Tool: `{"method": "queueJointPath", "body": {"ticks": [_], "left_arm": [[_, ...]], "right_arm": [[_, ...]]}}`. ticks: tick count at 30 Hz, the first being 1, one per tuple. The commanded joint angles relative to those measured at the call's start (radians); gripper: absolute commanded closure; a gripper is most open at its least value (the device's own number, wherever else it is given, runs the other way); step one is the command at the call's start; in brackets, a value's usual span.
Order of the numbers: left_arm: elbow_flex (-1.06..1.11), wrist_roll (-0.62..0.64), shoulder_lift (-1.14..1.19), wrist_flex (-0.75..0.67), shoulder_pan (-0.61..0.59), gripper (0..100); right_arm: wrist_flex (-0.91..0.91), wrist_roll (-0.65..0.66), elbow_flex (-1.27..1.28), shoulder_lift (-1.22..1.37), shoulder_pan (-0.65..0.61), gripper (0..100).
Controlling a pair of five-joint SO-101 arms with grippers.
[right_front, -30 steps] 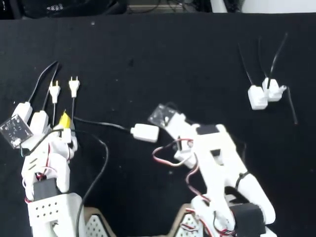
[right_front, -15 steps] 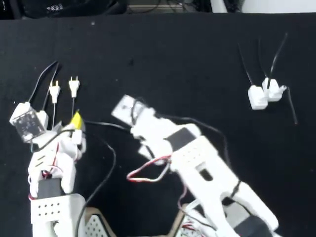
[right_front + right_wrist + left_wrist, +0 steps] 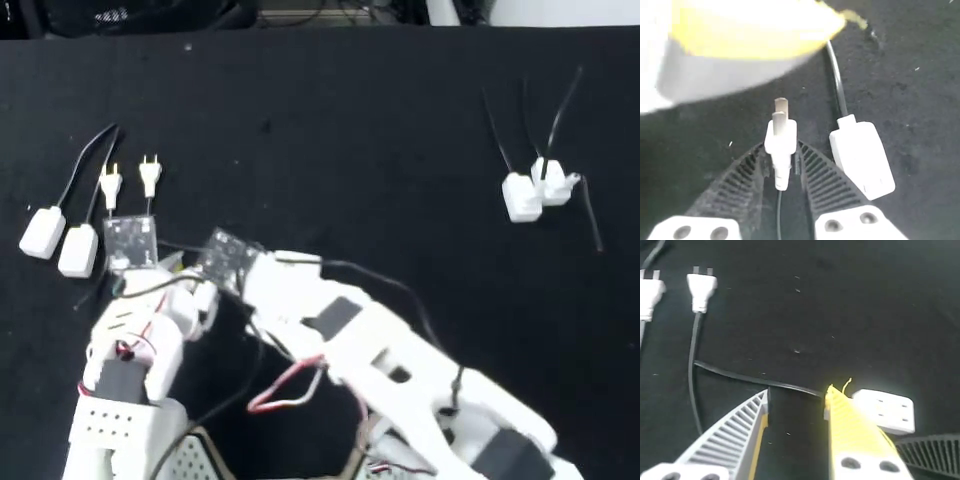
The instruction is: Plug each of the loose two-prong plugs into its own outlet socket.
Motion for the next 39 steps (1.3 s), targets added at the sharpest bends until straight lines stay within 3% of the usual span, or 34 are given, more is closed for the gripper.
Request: {"method": "queueJointPath", "body": {"ticks": [1,9,39], "left_arm": [[-0.050,-0.015,-0.008,0.005,0.061,81],[-0.031,-0.015,-0.009,0.005,0.114,81],[-0.024,-0.106,-0.005,0.005,0.142,81]], "right_arm": [[-0.049,-0.006,0.048,-0.130,-0.015,98.8],[-0.074,-0.008,0.147,-0.303,-0.015,98.8],[0.031,-0.008,0.087,-0.315,-0.032,98.8]]}}
